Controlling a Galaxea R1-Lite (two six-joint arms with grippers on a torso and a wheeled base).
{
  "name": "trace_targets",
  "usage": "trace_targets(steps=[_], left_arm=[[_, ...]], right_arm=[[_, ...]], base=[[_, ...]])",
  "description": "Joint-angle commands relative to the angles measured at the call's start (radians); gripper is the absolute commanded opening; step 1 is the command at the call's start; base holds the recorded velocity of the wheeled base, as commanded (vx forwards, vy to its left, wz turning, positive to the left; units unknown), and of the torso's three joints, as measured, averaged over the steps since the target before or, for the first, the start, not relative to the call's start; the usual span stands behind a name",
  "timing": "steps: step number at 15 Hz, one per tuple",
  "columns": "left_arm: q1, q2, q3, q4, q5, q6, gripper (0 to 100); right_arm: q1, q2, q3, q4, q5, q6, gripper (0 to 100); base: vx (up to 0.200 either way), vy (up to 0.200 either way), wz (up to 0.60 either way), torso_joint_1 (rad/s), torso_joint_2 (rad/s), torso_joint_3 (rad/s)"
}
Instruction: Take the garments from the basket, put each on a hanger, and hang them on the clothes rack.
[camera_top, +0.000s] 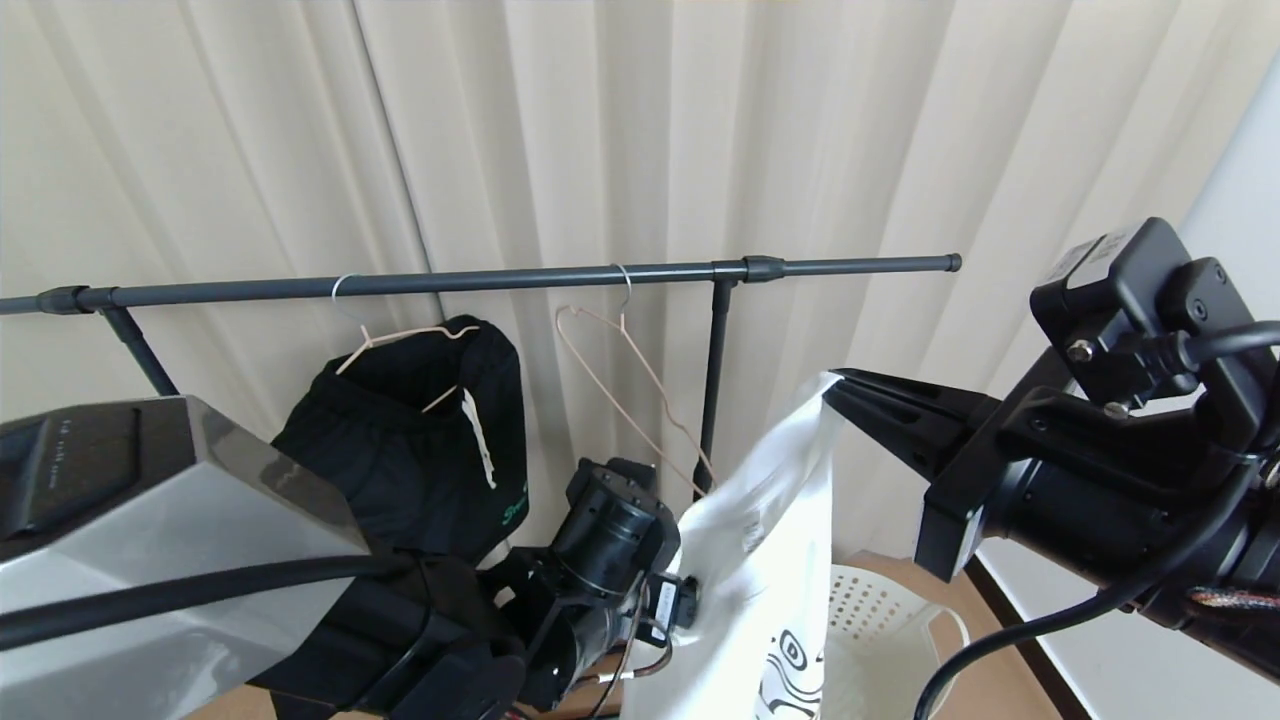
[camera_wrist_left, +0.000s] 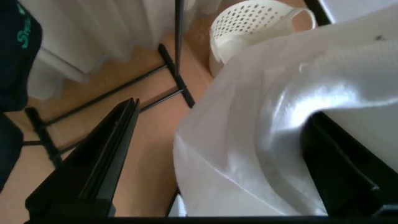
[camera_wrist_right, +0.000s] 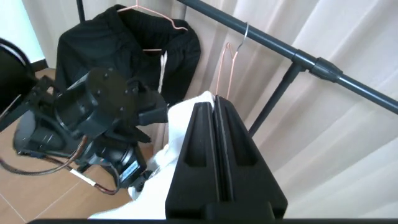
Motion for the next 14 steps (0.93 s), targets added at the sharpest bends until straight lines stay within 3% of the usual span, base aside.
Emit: trace_targets(steps=[1,8,14], left_arm=[[-0.024,-0.036,0.053,-0.004,0.054,0.017,100],[-0.023,-0.170,0.101,-0.004,0.111,0.034,100],[-0.023,-0.171,0.113,-0.006,0.132,0.034,100]], right_arm=[[-0.020,-0.002,-0.004,-0.001,-0.003,-0.001,0],[-0.086,-0.003,-0.005,-0.002,-0.037,-0.001,0],[-0.136,-0.019,0.004,-0.001,-0.037,-0.001,0]], base=[[0.000,0.000,0.00,0.000,0.00,0.000],[0.000,0.000,0.00,0.000,0.00,0.000],[0.000,0.000,0.00,0.000,0.00,0.000]])
